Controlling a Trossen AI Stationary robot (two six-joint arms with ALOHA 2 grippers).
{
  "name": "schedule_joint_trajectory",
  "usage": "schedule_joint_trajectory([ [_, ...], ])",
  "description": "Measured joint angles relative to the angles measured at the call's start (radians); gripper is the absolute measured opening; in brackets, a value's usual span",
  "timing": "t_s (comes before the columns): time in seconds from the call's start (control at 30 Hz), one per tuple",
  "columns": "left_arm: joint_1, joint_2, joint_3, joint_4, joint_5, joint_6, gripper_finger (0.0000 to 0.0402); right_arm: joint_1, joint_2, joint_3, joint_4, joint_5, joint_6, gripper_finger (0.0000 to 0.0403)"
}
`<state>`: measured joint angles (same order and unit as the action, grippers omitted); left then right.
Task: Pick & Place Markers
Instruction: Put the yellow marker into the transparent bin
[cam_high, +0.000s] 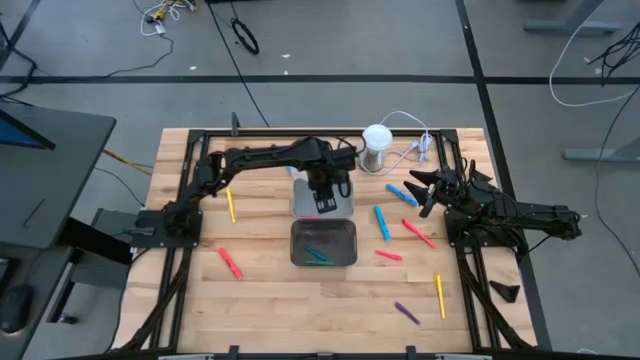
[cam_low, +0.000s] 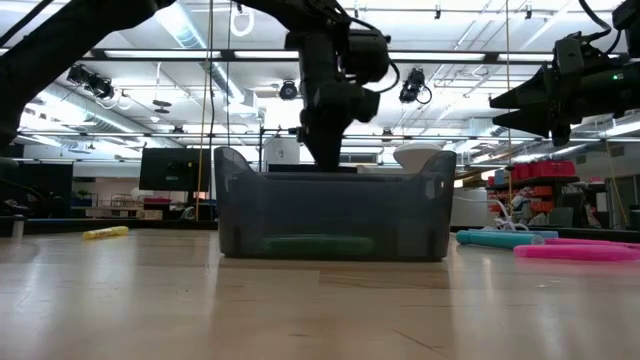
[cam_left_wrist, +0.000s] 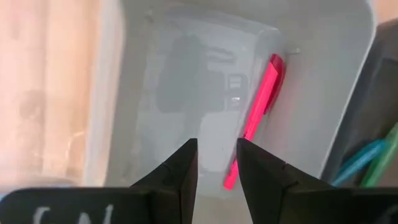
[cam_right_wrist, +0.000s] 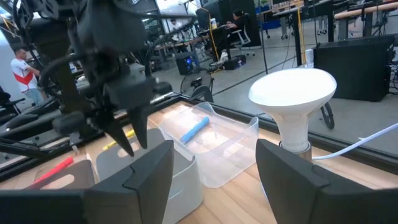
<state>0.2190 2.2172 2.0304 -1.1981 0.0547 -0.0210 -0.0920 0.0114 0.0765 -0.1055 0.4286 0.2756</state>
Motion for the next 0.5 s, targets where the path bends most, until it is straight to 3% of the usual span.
schedule_joint_trajectory([
  [0.5, 0.063, -0.072, 0.000, -0.100, 0.002, -0.389, 0.0117, 0.000, 0.000, 0.000, 0.000, 0.000, 0.000, 0.0231],
])
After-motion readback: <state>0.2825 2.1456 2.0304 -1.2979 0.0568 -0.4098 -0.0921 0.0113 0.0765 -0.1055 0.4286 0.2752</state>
